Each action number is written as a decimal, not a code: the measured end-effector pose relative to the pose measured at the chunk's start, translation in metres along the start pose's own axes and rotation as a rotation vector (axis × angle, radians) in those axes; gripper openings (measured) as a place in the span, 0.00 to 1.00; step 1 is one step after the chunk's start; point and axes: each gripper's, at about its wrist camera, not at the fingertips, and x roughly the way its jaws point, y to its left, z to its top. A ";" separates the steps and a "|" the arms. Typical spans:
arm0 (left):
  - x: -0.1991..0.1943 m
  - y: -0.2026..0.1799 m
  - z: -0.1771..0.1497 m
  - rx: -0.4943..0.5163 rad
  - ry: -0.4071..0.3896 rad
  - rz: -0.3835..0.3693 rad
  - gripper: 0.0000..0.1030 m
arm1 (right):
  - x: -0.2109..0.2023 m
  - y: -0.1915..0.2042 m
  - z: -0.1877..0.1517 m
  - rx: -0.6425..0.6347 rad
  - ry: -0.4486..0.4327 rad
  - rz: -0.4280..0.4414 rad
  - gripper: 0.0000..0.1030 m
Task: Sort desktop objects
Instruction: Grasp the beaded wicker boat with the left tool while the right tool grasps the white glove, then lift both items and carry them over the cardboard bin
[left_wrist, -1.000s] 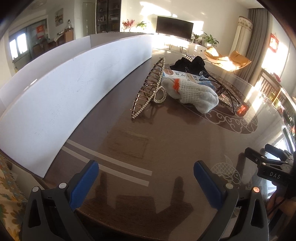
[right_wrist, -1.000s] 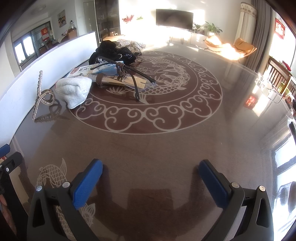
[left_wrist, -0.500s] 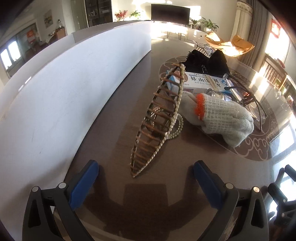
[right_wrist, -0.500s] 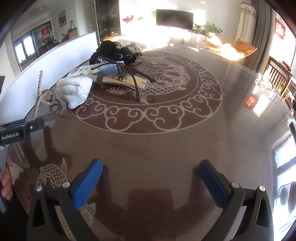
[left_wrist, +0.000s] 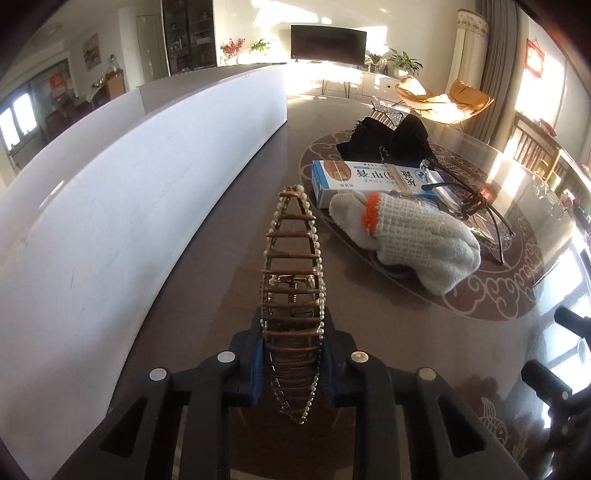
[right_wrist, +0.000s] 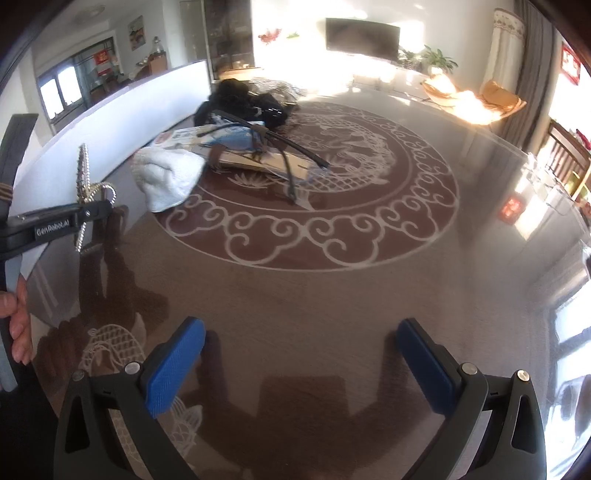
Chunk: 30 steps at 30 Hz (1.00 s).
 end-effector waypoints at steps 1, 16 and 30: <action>-0.004 0.000 -0.007 -0.013 -0.008 -0.004 0.24 | -0.002 0.008 0.009 -0.053 -0.031 0.031 1.00; -0.014 -0.002 -0.025 -0.034 -0.031 -0.031 0.24 | 0.063 0.109 0.104 -0.514 0.084 0.153 0.34; -0.035 -0.018 -0.041 -0.020 -0.031 -0.094 0.24 | -0.016 0.027 0.052 -0.222 0.083 0.273 0.33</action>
